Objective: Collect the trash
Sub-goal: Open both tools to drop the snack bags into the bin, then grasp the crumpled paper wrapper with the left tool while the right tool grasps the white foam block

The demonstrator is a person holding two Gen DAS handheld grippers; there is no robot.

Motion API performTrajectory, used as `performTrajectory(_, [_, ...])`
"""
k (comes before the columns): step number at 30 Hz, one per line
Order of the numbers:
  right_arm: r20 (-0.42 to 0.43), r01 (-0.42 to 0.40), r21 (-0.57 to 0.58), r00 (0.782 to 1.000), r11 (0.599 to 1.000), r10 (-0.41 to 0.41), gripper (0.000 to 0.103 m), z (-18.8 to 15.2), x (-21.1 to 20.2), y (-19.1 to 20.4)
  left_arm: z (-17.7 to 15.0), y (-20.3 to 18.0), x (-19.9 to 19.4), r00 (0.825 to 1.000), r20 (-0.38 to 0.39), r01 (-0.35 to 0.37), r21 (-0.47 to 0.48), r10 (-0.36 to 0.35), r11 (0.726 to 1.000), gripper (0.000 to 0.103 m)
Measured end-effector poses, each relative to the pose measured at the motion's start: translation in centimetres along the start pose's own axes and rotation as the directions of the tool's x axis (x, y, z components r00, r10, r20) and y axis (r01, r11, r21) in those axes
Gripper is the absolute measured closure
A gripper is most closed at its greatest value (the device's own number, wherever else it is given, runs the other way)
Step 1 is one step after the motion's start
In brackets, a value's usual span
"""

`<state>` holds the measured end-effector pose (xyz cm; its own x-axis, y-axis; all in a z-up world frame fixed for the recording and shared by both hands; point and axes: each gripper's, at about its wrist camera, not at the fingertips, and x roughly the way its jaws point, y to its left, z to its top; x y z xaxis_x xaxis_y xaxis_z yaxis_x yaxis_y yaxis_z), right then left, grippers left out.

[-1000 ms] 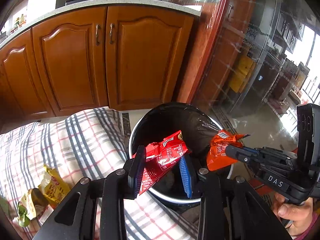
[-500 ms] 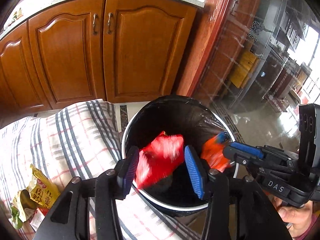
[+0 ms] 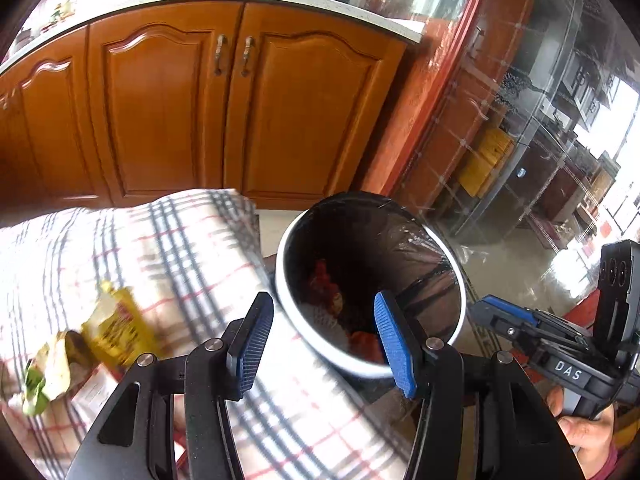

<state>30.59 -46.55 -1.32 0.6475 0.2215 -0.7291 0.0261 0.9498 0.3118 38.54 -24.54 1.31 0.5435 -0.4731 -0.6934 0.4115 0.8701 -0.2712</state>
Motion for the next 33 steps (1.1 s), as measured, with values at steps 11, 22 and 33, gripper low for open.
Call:
performTrajectory(11, [0.075, -0.120, 0.022, 0.990, 0.993, 0.118, 0.034, -4.0, -1.7, 4.6, -6.9, 5.4, -8.4, 0.993, 0.084, -0.073, -0.108, 0.083, 0.991, 0.045])
performTrajectory(22, [0.067, -0.205, -0.020, 0.976, 0.978, 0.206, 0.027, -7.4, -1.4, 10.5, -12.6, 8.3, -16.1, 0.980, 0.121, -0.137, -0.146, 0.155, 0.980, 0.042])
performTrajectory(33, [0.011, -0.243, -0.095, 0.969, 0.965, 0.246, 0.027, -8.9, -0.7, 14.3, -15.4, 11.2, -21.0, 0.977, 0.105, -0.168, -0.158, 0.186, 0.973, 0.040])
